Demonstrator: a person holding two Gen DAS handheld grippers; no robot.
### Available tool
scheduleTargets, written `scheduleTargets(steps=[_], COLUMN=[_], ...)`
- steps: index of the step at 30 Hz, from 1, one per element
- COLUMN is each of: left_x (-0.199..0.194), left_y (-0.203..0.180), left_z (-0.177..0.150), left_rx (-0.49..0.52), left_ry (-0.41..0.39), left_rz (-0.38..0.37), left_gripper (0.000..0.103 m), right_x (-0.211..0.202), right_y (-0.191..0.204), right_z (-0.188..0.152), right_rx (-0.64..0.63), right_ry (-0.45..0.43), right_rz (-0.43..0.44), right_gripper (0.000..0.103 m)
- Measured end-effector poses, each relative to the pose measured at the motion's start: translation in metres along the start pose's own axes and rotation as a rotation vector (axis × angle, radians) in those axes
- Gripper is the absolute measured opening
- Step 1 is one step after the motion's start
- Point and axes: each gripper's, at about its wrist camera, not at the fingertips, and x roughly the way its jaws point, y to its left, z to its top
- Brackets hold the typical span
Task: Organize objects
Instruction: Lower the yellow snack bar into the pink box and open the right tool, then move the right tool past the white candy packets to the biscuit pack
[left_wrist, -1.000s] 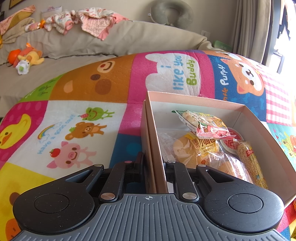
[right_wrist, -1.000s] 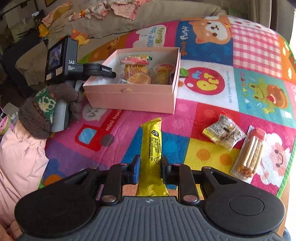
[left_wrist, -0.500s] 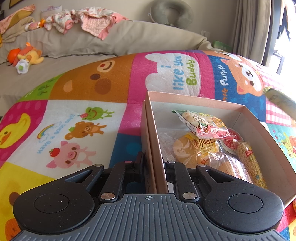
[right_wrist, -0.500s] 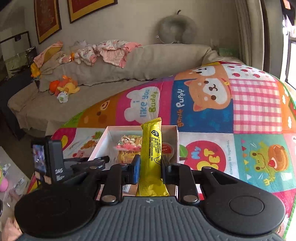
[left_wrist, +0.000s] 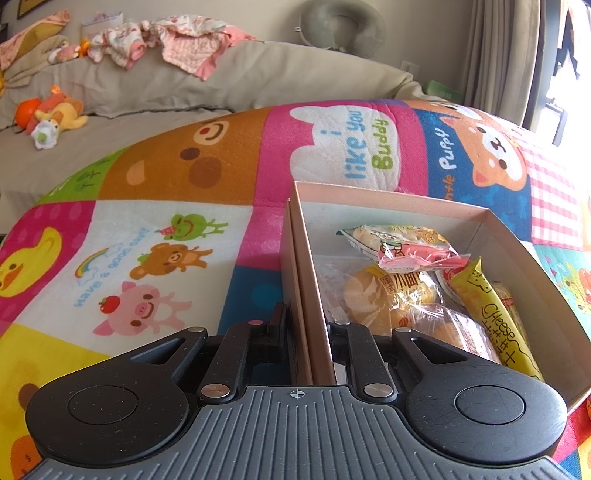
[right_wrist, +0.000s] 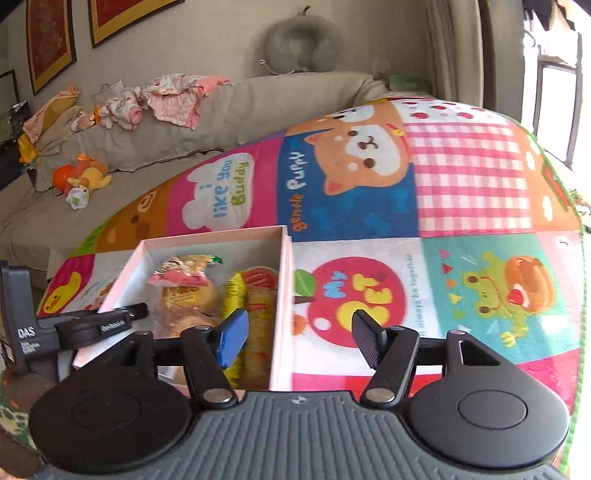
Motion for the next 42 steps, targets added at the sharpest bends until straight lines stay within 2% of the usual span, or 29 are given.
scheduleTargets(steps=[3,7,11,15,17,20,24,26,29,37,39,42], left_x=[0.0,0.002,0.002,0.002,0.002,0.002,0.002,0.002,0.002,0.002,0.002,0.002], left_y=[0.0,0.0,0.0,0.0,0.0,0.0,0.0,0.0,0.0,0.0,0.0,0.0], left_z=[0.0,-0.001,-0.001,-0.001,-0.001,-0.002,-0.001,-0.002,-0.002,-0.001,-0.001,-0.001], left_rx=[0.0,0.001,0.001,0.001,0.002,0.003,0.002,0.002,0.002,0.002,0.002,0.002], left_ry=[0.001,0.005,0.007,0.007,0.008,0.008,0.008,0.008,0.008,0.008,0.008,0.008], left_rz=[0.0,0.002,0.003,0.003,0.003,0.003,0.003,0.003,0.003,0.002,0.003,0.002], left_gripper=[0.015,0.015,0.015,0.015,0.015,0.015,0.015,0.015,0.015,0.015,0.015,0.015], right_x=[-0.012,-0.023,-0.03,-0.033,-0.03,-0.024,-0.008,0.005,0.011,-0.009,-0.018,-0.032], right_y=[-0.032,-0.07,-0.092,-0.099,-0.093,-0.079,-0.071,-0.071,-0.064,-0.022,-0.015,-0.012], right_z=[-0.016,-0.042,-0.065,-0.075,-0.075,-0.074,-0.069,-0.068,-0.066,-0.086,-0.092,-0.102], right_rx=[0.015,0.064,0.103,0.135,0.11,0.041,0.036,0.059,0.052,-0.061,-0.104,-0.14], right_ry=[0.017,0.079,0.112,0.111,0.107,0.088,0.097,0.125,0.117,0.165,0.176,0.185], right_rz=[-0.076,-0.129,-0.165,-0.15,-0.149,-0.17,-0.135,-0.127,-0.12,0.073,0.103,0.094], right_gripper=[0.068,0.068,0.068,0.068,0.067,0.056,0.054,0.047,0.046,0.044,0.044,0.049])
